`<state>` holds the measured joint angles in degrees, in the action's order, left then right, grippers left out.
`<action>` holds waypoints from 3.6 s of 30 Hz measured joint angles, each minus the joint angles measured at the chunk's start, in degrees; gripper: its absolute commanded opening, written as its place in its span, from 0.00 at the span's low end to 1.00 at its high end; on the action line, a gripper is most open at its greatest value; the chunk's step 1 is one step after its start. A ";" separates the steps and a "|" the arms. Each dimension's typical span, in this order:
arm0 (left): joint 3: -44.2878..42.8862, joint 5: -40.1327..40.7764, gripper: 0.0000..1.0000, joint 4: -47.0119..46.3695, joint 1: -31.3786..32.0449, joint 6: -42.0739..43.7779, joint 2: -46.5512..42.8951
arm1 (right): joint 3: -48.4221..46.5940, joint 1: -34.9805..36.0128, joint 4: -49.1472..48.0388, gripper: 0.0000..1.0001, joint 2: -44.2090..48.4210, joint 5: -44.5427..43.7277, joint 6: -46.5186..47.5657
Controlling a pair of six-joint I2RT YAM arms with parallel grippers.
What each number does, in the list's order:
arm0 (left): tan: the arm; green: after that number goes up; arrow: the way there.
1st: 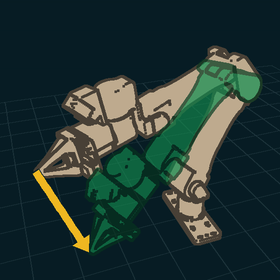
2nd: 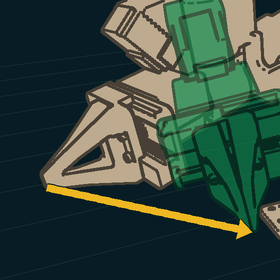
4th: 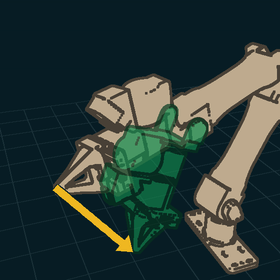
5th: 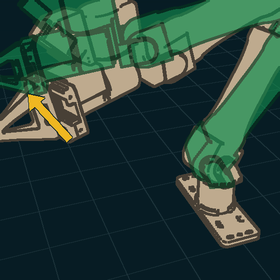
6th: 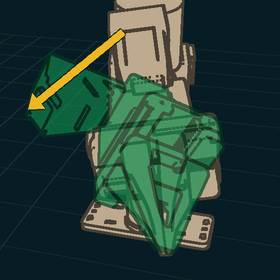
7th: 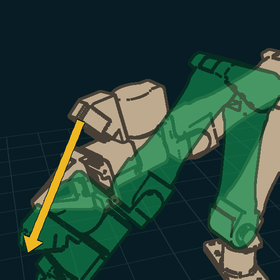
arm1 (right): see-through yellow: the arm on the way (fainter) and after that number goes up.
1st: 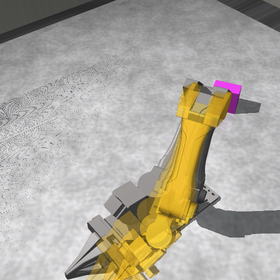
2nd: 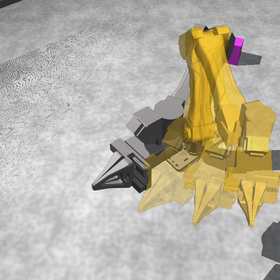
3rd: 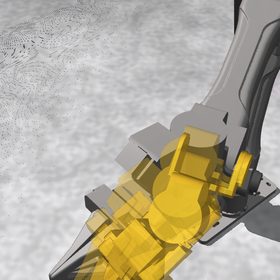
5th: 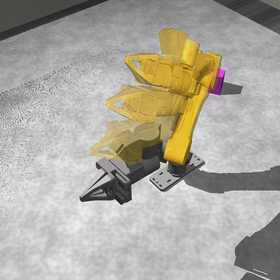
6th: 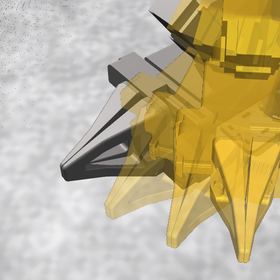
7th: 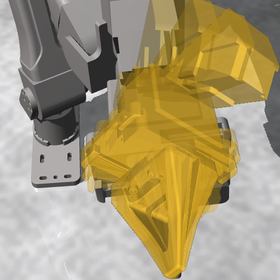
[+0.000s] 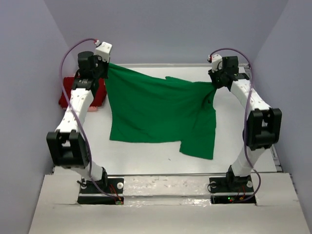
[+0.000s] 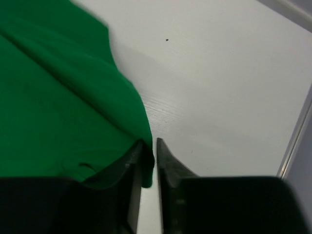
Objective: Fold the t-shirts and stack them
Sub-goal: Flatten the tshirt out
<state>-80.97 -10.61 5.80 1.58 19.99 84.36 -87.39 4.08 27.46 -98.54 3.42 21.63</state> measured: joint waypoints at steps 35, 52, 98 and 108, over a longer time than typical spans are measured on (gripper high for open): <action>21.77 2.14 0.99 8.13 9.18 6.19 -13.49 | 15.26 -0.31 11.15 0.67 21.03 7.19 -0.44; 19.89 3.04 0.99 23.28 9.20 4.61 -4.59 | 15.21 -0.31 22.62 0.52 9.03 9.07 0.04; 24.87 -10.58 0.56 45.79 -9.75 16.46 10.34 | 17.00 -0.31 27.76 0.51 5.70 7.78 0.37; 24.68 -13.22 0.50 45.09 -9.73 15.67 14.27 | 17.64 -0.31 27.34 0.51 5.60 8.02 0.24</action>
<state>-56.29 -23.83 50.89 -8.14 35.66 98.63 -69.76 3.77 54.81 -92.95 11.44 21.87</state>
